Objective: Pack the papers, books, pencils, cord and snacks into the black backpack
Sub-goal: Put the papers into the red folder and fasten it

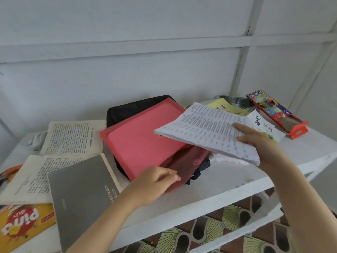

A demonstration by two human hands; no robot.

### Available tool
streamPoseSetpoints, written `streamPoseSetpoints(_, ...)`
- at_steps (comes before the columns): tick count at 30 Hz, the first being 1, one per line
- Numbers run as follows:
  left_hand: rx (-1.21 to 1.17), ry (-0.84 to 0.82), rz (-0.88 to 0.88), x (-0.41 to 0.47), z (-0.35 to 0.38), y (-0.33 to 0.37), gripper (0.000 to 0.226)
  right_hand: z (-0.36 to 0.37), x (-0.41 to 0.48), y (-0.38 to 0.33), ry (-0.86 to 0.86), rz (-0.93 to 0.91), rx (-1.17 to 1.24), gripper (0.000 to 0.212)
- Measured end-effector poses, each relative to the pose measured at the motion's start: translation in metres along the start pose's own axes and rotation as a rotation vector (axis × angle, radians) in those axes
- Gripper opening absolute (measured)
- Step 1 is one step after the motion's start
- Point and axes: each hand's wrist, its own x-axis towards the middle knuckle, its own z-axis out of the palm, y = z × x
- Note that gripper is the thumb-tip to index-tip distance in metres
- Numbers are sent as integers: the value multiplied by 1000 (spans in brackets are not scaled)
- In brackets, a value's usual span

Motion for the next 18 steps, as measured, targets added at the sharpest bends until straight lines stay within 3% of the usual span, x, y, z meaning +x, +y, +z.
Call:
streamPoseSetpoints(3, -124, 256, -51, 2, -9, -10, 33, -17, -16, 4, 23, 16, -267, 50)
streamPoseSetpoints(6, -27, 443, -29, 1, -13, -21, 44, -36, -31, 12, -55, 84, -215, 47)
streamPoseSetpoints(9, 135, 413, -5, 2, -12, -32, 32, -46, -42, 19, -93, 151, -203, 52)
streamPoseSetpoints(13, 334, 361, 15, 14, -14, -44, 68, -53, -45, 22, -107, 172, -184, 52)
streamPoseSetpoints(18, 518, 392, 124, 23, -20, -53, 58, -56, -51, 28, -163, 222, -167, 50)
